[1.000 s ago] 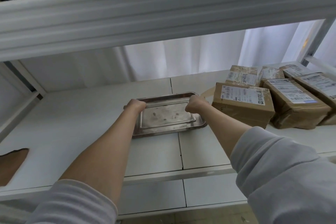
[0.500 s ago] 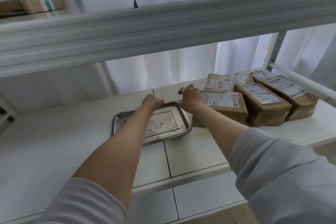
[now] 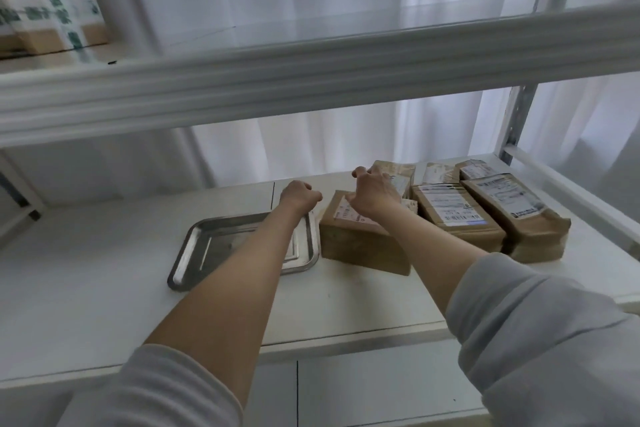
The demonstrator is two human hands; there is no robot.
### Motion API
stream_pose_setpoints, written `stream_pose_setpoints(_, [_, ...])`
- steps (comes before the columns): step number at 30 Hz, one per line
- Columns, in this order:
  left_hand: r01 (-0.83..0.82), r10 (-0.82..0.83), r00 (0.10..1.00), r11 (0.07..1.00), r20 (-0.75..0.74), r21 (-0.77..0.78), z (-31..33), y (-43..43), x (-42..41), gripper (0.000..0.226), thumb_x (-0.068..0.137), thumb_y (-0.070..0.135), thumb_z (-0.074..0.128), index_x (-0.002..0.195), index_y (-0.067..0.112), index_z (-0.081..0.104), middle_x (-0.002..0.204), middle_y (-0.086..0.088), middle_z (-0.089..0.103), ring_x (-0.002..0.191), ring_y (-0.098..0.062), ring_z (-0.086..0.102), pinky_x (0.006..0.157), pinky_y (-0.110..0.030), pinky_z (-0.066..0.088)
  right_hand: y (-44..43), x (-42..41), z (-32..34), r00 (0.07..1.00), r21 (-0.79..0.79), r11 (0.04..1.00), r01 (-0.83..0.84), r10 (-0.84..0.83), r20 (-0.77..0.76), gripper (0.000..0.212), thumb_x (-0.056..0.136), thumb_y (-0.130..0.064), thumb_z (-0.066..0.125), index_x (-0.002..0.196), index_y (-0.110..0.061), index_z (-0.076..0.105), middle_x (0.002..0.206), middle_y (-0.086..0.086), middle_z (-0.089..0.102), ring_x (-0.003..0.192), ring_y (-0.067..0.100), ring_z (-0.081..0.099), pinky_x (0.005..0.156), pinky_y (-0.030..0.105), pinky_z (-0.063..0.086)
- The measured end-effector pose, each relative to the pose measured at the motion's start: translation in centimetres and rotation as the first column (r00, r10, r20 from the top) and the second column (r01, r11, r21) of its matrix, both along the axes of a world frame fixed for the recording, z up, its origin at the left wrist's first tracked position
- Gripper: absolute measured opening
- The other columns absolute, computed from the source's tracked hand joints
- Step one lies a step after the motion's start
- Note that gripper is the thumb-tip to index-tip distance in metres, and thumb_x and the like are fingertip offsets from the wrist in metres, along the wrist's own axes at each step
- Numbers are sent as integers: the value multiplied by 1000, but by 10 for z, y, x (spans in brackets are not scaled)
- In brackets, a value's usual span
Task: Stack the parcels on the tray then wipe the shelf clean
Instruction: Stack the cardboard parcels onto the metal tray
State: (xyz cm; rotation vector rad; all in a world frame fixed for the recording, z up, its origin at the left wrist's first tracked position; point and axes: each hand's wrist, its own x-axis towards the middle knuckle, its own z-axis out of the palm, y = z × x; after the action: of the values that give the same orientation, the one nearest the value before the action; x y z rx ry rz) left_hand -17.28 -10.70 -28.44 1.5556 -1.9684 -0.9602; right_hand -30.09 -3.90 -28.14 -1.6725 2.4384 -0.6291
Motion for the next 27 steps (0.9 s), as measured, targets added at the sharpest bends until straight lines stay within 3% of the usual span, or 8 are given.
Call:
stream_pose_setpoints(4, [-105, 104, 994, 994, -34, -26, 0, 22, -22, 5, 89, 12, 55, 86, 16, 55, 86, 2, 48, 78, -14, 50, 81, -28, 42, 18, -31, 3, 999, 35, 999, -36, 35, 30, 60, 92, -34, 58, 143, -13, 34, 146, 17, 33, 133, 37, 36, 102, 46, 40])
stream_pose_setpoints(6, [-168, 168, 985, 986, -28, -3, -2, 33, -30, 33, 90, 14, 55, 122, 6, 53, 120, -10, 54, 110, -25, 55, 97, -33, 45, 27, -43, 1, 997, 87, 995, -55, 51, 50, 72, 90, -45, 59, 147, -15, 28, 152, 18, 25, 137, 39, 32, 105, 48, 38])
stream_pose_setpoints(9, [-266, 265, 964, 964, 26, 28, -6, 51, -36, 52, 90, 17, 53, 137, 1, 38, 140, -17, 41, 131, -32, 39, 104, -37, 42, 36, -60, -5, 992, 227, 968, -108, 90, 88, 97, 79, -61, 64, 152, -16, 17, 156, 18, 19, 142, 40, 23, 110, 50, 30])
stream_pose_setpoints(15, [-331, 328, 943, 937, 49, 114, -17, 73, -33, 23, 88, 21, 55, 102, 2, 59, 122, -21, 57, 119, -34, 50, 97, -40, 50, 37, -66, -13, 978, 313, 928, -202, 178, 104, 106, 69, -73, 64, 150, -19, 22, 152, 14, 33, 138, 36, 32, 112, 48, 31])
stream_pose_setpoints(18, [-314, 316, 949, 937, 12, 152, -20, 82, -34, 29, 87, 16, 53, 111, 0, 61, 113, -21, 61, 109, -32, 59, 85, -33, 53, 33, -63, -12, 979, 333, 921, -203, 189, 74, 111, 63, -76, 65, 149, -16, 26, 149, 12, 37, 134, 37, 35, 108, 47, 35])
stream_pose_setpoints(20, [-292, 303, 953, 934, -26, 206, -23, 86, -36, 34, 87, 15, 54, 118, 3, 58, 112, -17, 63, 105, -30, 62, 89, -36, 55, 33, -62, -13, 981, 341, 920, -192, 189, 44, 111, 62, -76, 66, 147, -16, 28, 148, 13, 38, 135, 37, 34, 107, 47, 34])
stream_pose_setpoints(23, [-261, 300, 949, 921, -98, 288, -24, 91, -41, 21, 88, 11, 56, 109, 10, 56, 108, -13, 63, 103, -29, 64, 88, -44, 56, 35, -62, -10, 984, 343, 924, -166, 178, -3, 107, 63, -76, 66, 144, -15, 32, 145, 16, 38, 134, 36, 34, 105, 45, 33])
stream_pose_setpoints(27, [-272, 317, 942, 913, -109, 302, -22, 94, -44, 26, 88, 11, 55, 113, 9, 57, 101, -13, 63, 87, -27, 65, 73, -38, 58, 31, -61, -8, 982, 390, 902, -184, 189, 24, 112, 63, -76, 67, 147, -13, 28, 150, 19, 29, 138, 38, 25, 108, 48, 29])
